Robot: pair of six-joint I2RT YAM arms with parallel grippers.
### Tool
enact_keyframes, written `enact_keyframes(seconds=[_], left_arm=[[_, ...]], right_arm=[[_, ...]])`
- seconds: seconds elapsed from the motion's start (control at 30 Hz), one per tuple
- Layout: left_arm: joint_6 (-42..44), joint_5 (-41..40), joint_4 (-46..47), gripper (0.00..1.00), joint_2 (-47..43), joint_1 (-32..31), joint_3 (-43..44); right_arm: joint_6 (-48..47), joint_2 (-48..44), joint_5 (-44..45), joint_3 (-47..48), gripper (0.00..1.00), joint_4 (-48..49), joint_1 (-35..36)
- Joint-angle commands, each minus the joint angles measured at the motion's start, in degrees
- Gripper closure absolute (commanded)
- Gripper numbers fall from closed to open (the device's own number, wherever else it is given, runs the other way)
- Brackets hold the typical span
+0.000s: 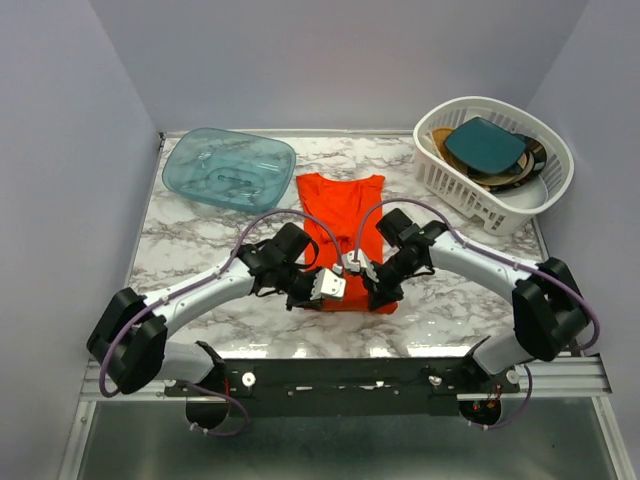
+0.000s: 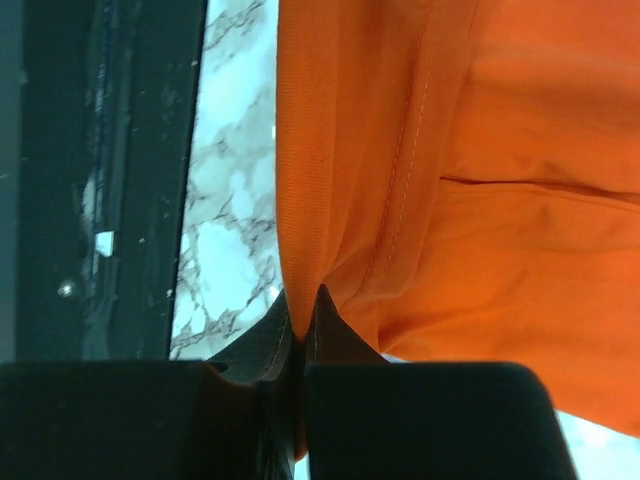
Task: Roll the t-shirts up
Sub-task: Roll the T-shirt to the center of the board.
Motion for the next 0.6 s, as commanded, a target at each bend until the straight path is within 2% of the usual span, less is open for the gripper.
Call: enact_keyframes(seconds=[0.0,0.13,0.33,0.5,0.57], left_arm=[[6.8,10.4,-16.3,1.0,5.9,3.3,2.6],[12.2,13.3,-20.6,1.0,9.9,6.2,4.7],[14.9,13.9,-19.4,1.0,17.0,10.5,7.9],[18.3,13.7,-21.4,1.0,23.8,12.8,11.1],[19.0,13.4,-21.4,1.0,25.0,14.1,12.1]], right_arm=[[-11.7,7.5,-5.7,3.7,0.9,-17.9,-3.5],[-17.5,13.6,-6.6,6.4,0.9,-23.3,-7.1],[-25.5,25.4,-7.0,16.1,0.91,-33.9,-10.7],[-30.3,33.1,-5.9,24.8,0.9,-42.2,-11.1],[-29.8,35.7,-5.0,26.2,0.9,-42.6,-11.1]])
